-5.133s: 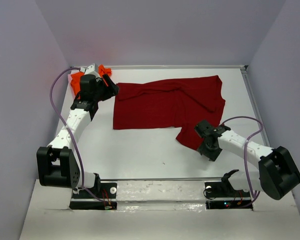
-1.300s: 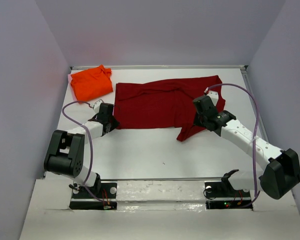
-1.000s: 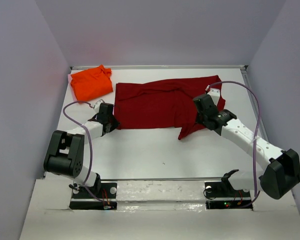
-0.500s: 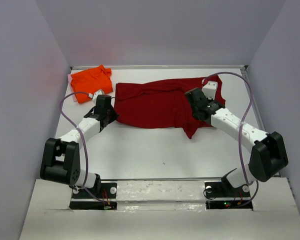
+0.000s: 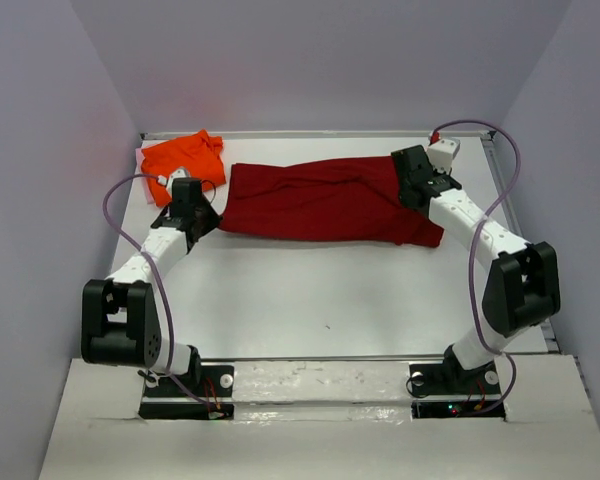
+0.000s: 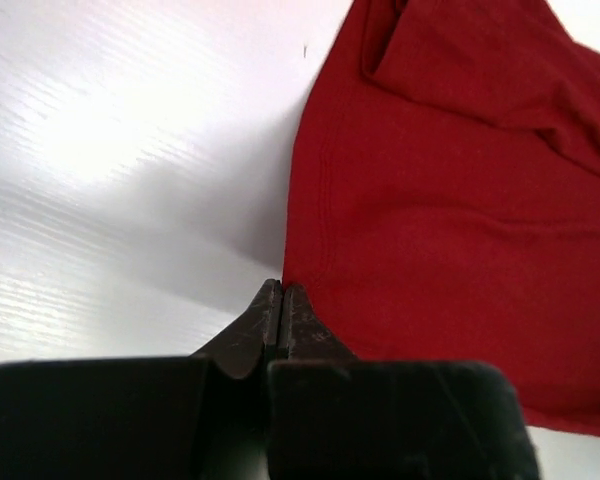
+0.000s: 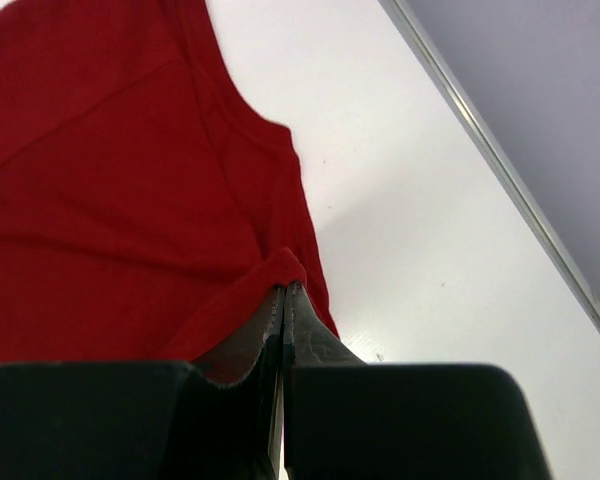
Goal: Fold and stack the t-shirts
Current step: Fold the other side of the tshirt into a rectangle
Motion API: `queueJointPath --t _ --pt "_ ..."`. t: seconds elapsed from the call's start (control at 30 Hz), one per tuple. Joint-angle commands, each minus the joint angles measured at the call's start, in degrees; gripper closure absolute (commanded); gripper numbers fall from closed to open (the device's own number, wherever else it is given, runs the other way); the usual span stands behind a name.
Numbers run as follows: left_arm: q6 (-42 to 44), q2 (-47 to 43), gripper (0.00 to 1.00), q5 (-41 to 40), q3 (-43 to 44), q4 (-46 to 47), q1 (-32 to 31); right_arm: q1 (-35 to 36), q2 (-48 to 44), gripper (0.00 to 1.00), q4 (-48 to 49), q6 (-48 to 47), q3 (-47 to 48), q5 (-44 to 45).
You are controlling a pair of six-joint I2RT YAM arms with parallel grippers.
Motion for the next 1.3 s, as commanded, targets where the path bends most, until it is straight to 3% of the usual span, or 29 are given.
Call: queueJointPath --t 0.0,0.6,1.27 --pt "2.12 -0.29 1.0 1.75 4.03 0.23 1.25 -0.74 1.92 1.0 4.24 -2.0 4.92 2.64" --pt "3.44 11.05 1.0 5.88 17.47 -1.0 1.69 -0.74 9.83 1.0 7.4 -8.85 15.56 4.83" --pt "5.46 27.3 1.0 6.76 36.72 -5.66 2.31 -6.62 21.61 1.0 9.95 -14.83 31.47 5.98"
